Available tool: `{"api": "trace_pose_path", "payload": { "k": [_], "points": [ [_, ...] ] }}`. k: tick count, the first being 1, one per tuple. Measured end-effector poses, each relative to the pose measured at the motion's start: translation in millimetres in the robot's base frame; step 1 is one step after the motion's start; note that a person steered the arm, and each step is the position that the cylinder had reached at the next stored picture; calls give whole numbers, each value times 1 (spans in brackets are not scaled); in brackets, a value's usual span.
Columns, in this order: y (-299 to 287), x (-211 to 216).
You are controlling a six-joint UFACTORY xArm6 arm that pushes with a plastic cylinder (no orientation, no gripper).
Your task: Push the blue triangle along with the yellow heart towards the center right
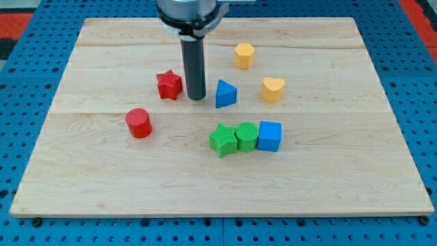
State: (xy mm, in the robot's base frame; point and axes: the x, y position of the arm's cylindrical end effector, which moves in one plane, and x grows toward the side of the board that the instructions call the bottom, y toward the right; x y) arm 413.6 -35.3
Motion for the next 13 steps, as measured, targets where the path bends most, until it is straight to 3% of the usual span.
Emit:
{"api": "trace_pose_path", "payload": {
  "k": [1,3,4,6,7,10,13],
  "points": [
    [24,4],
    [-5,-11],
    [25,-23],
    [140,-17],
    [150,-14],
    [57,-21],
    [120,32]
  ]
}}
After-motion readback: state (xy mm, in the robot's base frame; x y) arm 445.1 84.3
